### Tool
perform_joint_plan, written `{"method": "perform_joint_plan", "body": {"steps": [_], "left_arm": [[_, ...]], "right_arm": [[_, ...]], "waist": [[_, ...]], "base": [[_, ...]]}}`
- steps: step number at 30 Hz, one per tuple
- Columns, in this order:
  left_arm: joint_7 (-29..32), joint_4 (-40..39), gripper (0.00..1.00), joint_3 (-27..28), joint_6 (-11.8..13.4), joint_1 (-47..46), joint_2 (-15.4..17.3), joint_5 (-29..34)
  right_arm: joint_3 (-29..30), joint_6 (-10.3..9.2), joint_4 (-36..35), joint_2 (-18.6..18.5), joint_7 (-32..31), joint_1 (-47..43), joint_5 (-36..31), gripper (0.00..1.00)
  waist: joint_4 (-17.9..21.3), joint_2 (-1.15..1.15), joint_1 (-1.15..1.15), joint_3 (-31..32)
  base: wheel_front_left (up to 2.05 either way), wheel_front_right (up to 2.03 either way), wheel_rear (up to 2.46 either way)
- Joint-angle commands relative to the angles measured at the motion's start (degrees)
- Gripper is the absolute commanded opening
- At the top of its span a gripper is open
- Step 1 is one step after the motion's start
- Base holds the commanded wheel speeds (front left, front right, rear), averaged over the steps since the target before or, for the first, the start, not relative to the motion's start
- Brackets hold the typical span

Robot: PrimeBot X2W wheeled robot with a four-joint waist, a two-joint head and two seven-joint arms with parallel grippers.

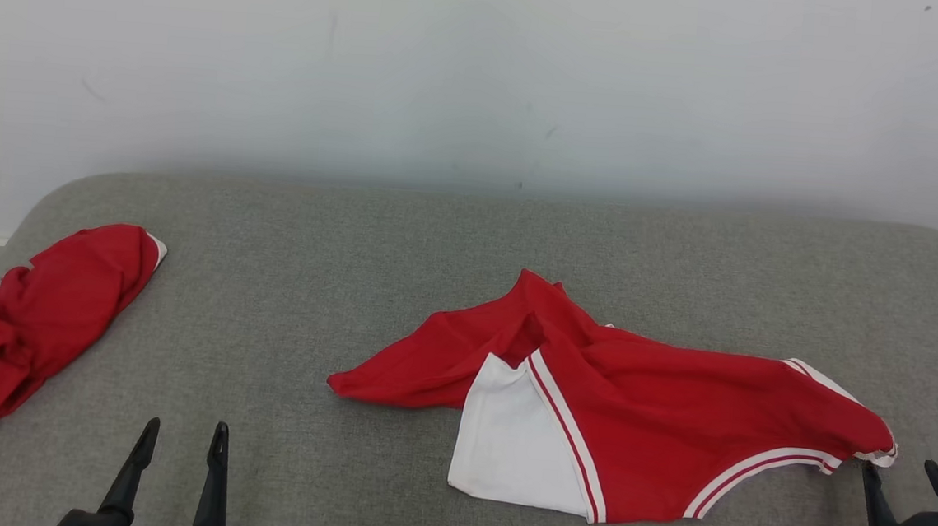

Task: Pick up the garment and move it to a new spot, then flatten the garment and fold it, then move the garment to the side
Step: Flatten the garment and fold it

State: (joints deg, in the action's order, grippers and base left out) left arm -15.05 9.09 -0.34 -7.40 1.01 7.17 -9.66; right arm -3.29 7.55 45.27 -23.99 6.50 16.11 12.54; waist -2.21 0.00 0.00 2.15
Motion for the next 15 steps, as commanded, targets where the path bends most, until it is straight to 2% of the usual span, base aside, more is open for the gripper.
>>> {"method": "perform_joint_plan", "body": {"steps": [1, 8, 15], "left_arm": [[-0.19, 0.11, 1.0, 0.26, -0.02, 0.58, -0.16, 0.18], [-0.19, -0.09, 1.0, 0.67, -0.05, 1.29, -0.37, 0.09], [-0.19, -1.04, 1.0, 1.84, 0.02, 2.55, -0.54, 0.37]], "right_arm": [[0.6, -0.13, -0.27, 0.54, 0.03, -1.62, -0.65, 1.0], [2.97, -0.13, -4.34, 2.27, 3.17, -6.11, -0.56, 1.0], [4.57, -0.13, -14.2, 5.1, 6.93, -9.94, -1.06, 1.0]], "waist": [[0.43, 0.0, 0.0, 0.2], [1.36, 0.0, 0.0, 0.9], [2.33, 0.0, 0.0, 1.72]], "base": [[0.0, 0.0, 0.0], [0.0, 0.0, 0.0], [0.0, 0.0, 0.0]]}}
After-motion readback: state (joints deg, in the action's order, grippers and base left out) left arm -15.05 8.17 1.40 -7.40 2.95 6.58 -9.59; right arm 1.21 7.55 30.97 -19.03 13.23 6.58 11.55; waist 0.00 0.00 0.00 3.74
